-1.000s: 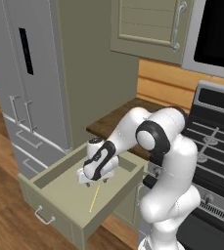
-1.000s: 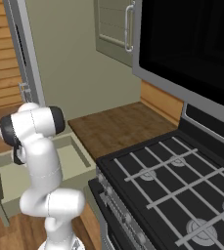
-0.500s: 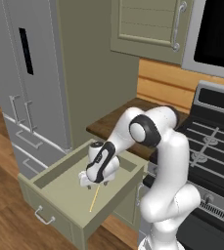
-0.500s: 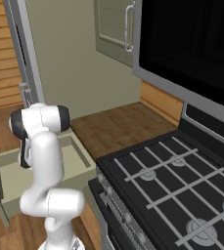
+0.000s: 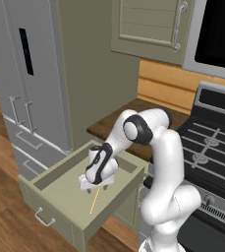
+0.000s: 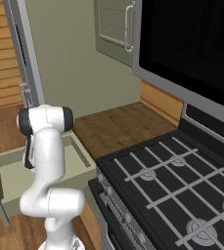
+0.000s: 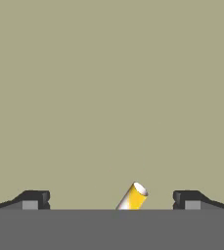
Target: Take a straw from the drawer in front and place it inside the glass cup on the dining counter.
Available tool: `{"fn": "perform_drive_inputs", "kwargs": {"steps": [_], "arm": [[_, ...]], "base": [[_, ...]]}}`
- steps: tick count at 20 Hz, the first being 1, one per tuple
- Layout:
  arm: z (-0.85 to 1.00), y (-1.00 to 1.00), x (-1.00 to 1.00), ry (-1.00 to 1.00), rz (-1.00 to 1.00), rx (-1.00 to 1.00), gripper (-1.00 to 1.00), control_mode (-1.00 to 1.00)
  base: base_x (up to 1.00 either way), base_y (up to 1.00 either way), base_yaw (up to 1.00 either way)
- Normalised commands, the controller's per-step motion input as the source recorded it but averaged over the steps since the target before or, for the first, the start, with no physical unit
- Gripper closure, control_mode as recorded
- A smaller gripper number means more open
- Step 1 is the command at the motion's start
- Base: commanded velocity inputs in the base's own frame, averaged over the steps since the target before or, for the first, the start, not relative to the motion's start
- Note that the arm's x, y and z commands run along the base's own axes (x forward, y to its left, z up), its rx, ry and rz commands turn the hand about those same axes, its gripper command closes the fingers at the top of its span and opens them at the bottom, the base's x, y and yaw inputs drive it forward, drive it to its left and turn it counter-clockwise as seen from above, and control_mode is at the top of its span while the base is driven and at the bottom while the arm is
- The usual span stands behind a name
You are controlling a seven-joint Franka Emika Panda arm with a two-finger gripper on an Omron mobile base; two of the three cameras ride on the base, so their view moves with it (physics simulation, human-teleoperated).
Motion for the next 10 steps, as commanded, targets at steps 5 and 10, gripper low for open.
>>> {"fn": "perform_drive_inputs", "kwargs": {"steps": [5, 10], "arm": [[-0.2, 0.01, -0.19, 0.05, -0.04, 0.0, -1.0, -1.0], [-0.24, 0.08, -0.18, 0.05, -0.08, 0.0, -1.0, -1.0]], "base": [[0.0, 0.0, 0.0], [0.0, 0.0, 0.0]]}}
